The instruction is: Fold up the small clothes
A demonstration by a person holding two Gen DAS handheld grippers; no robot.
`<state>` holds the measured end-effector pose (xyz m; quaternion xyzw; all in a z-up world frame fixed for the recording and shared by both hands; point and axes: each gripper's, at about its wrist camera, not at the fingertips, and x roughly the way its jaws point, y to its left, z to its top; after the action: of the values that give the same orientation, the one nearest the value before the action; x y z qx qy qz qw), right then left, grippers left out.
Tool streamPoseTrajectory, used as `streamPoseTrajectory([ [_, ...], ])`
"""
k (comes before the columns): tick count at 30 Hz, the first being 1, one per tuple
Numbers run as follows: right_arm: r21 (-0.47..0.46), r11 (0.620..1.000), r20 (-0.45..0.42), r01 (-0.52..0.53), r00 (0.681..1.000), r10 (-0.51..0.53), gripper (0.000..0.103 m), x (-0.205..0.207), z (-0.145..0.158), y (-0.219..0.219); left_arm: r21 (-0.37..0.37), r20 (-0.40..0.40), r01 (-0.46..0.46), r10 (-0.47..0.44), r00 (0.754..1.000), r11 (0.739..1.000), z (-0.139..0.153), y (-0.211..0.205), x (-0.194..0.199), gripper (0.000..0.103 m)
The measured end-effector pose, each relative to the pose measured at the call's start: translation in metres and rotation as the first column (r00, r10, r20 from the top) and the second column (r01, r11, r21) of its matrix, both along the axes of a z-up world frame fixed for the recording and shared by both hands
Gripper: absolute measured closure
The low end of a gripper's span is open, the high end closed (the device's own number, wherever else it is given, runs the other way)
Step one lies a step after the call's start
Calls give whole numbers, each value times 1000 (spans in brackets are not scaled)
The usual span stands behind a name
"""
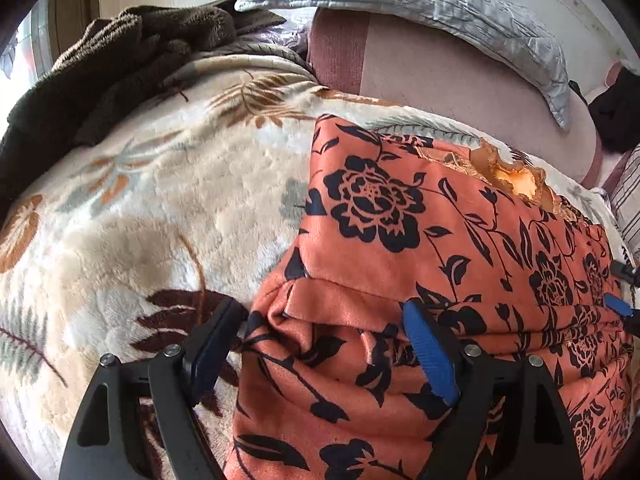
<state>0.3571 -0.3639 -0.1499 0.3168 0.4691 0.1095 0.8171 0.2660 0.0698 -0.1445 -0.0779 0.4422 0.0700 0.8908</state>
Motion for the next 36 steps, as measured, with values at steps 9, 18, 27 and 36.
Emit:
streamPoseTrajectory([
  [9, 46, 993, 40, 106, 993, -108, 9, 33, 18, -15, -54, 19, 27, -26, 999, 998, 2, 3, -4, 18],
  [18, -181, 983, 228, -2, 973, 44, 6, -175, 122, -27, -49, 164, 75, -66, 984, 996, 69, 25, -106, 18],
  [27, -104, 994, -47, 32, 998, -37, 17, -325, 32, -124, -115, 14, 66, -64, 998, 991, 47, 48, -256, 18],
  [36, 16, 1000, -147, -15, 989, 17, 46, -327, 0, -134, -217, -90, -8, -12, 996, 976, 18, 49, -280, 19],
])
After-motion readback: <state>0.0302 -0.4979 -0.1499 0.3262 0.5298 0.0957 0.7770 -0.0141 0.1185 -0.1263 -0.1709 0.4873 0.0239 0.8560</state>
